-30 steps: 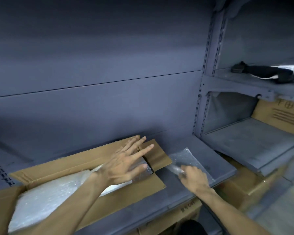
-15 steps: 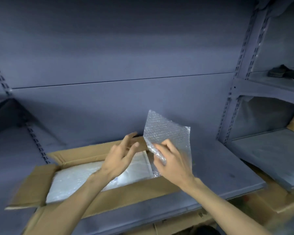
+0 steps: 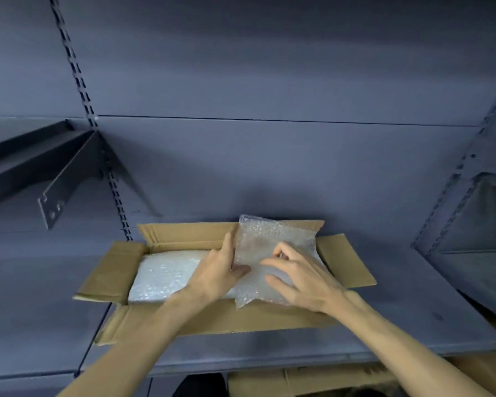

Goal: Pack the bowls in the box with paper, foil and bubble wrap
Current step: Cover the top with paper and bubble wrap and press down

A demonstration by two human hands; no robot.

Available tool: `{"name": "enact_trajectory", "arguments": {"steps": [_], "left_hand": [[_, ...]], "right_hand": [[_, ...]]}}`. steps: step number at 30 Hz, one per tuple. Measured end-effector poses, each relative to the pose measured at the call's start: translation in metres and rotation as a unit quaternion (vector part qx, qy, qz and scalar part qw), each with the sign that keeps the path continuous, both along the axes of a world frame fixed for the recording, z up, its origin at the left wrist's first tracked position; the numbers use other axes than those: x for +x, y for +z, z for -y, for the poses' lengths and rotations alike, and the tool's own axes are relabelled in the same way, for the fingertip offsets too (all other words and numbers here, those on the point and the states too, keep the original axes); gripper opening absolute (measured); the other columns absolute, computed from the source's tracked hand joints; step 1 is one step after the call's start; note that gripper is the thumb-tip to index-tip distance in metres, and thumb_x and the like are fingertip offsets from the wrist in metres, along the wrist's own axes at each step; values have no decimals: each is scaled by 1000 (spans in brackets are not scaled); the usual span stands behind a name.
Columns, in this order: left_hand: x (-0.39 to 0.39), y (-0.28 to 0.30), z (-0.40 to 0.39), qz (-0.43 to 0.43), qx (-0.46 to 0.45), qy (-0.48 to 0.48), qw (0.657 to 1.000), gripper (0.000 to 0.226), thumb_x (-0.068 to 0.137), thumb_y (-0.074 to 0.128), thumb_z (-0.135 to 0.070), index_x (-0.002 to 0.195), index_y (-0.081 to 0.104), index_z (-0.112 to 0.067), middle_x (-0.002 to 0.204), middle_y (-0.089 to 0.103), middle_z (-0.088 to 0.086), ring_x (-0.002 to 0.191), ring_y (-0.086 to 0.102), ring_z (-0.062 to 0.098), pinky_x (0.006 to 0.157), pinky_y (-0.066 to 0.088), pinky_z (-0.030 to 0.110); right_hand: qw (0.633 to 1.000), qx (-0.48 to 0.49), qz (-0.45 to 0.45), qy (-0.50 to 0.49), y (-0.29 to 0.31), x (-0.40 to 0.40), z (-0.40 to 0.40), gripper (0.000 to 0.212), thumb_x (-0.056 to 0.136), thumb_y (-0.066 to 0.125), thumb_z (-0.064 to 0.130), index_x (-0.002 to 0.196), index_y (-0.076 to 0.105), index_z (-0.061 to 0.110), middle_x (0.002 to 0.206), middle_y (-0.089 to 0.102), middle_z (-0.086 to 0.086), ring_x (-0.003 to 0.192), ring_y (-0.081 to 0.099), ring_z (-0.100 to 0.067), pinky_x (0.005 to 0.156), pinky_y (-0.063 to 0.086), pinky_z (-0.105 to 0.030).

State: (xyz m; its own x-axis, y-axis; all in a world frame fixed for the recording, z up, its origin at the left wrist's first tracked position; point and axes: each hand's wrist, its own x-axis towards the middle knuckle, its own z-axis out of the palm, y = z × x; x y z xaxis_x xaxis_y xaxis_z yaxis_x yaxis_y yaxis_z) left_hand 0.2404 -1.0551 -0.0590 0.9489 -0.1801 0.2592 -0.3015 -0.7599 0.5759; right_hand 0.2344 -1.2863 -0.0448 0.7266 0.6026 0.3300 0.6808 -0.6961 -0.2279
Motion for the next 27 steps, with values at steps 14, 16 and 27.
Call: {"name": "enact_trajectory", "arguments": {"steps": [14,16,27], "left_hand": [[12,8,4,-13,242,-191,951,82,89,37,-79,156,27,-33,165,17,-9,153,-4,8,125,16,36],[15,4,6,-36,269,-192,943,90,88,26,-84,160,8,-34,167,-8,-10,149,-24,5,123,-3,32],[36,-5,11,-38,355,-176,918,102,83,19,-90,160,-7,-28,166,-21,-3,151,-25,15,126,-5,39]], "right_hand": [[979,-160,-110,-61,-11,42,68,77,91,26,82,158,6,50,169,-3,13,156,-3,-12,125,3,-46],[974,-194,-97,-64,-16,47,73,79,91,15,84,159,-1,46,168,-16,9,151,-25,-5,126,-7,-40],[958,-279,-50,-39,-17,68,75,90,93,9,80,161,-10,24,165,-26,-3,150,-31,-12,124,-17,-38]]}}
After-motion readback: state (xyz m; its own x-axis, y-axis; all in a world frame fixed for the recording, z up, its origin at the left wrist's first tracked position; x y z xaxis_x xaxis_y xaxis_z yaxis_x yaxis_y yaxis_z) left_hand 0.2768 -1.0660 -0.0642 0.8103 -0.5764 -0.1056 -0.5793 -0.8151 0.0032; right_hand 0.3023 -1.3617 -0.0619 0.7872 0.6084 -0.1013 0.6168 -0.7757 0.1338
